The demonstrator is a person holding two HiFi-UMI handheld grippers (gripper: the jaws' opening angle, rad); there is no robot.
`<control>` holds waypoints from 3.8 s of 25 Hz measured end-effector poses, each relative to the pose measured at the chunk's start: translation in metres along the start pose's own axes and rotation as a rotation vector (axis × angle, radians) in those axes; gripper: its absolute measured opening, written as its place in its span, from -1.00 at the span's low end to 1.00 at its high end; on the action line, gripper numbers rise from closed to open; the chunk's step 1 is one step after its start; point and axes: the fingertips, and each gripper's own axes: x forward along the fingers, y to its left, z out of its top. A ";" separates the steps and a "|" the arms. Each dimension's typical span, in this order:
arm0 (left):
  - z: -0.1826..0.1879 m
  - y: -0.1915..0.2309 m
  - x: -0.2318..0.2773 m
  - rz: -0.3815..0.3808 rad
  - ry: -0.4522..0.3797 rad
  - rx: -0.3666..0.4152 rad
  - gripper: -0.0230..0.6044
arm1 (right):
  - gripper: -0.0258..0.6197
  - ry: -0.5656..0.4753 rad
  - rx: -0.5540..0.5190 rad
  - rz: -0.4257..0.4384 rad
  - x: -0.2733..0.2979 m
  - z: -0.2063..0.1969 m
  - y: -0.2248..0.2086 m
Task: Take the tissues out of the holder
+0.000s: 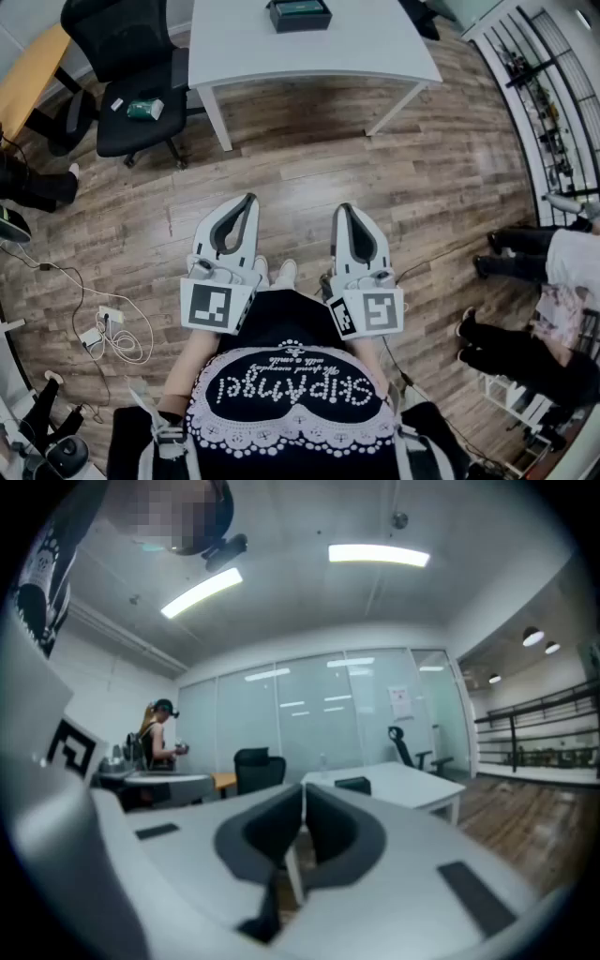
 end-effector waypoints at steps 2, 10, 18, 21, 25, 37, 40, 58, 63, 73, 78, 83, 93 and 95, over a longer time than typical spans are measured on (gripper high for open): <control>-0.002 -0.005 -0.001 -0.001 -0.001 0.002 -0.85 | -0.82 0.008 -0.004 0.002 -0.005 -0.002 -0.003; -0.001 -0.015 0.002 -0.006 0.001 0.015 -0.85 | -0.82 0.009 -0.008 0.014 -0.010 -0.003 -0.009; 0.001 -0.030 0.009 0.016 -0.001 0.018 -0.85 | -0.81 0.005 -0.032 0.089 -0.020 -0.001 -0.017; 0.002 -0.041 0.014 0.016 -0.012 0.023 -0.85 | -0.81 0.025 -0.099 0.089 -0.023 -0.003 -0.026; -0.002 -0.053 0.017 0.019 -0.011 0.019 -0.85 | -0.81 0.048 -0.119 0.090 -0.027 -0.007 -0.042; -0.006 -0.010 0.068 0.035 0.015 0.007 -0.85 | -0.81 0.091 -0.067 0.024 0.021 -0.017 -0.088; -0.001 0.014 0.094 0.022 0.002 0.008 -0.85 | -0.81 0.082 -0.051 -0.005 0.054 -0.011 -0.098; 0.019 0.104 0.189 -0.025 0.005 -0.041 -0.86 | -0.81 0.043 -0.002 -0.112 0.180 0.013 -0.122; 0.013 0.108 0.202 -0.024 0.020 -0.060 -0.86 | -0.81 0.058 0.008 -0.127 0.188 0.008 -0.131; 0.007 0.106 0.252 -0.001 0.030 -0.075 -0.86 | -0.81 0.085 0.037 -0.104 0.224 0.002 -0.181; 0.019 0.106 0.303 0.026 0.009 -0.066 -0.86 | -0.81 0.098 0.037 -0.050 0.265 0.009 -0.218; 0.032 0.104 0.346 0.083 -0.042 -0.056 -0.86 | -0.81 0.095 0.049 0.002 0.299 0.019 -0.256; 0.029 0.101 0.390 0.162 -0.029 -0.037 -0.86 | -0.81 0.127 0.093 0.055 0.331 0.016 -0.303; 0.028 0.101 0.395 0.166 -0.022 -0.029 -0.86 | -0.81 0.133 0.104 0.056 0.334 0.014 -0.309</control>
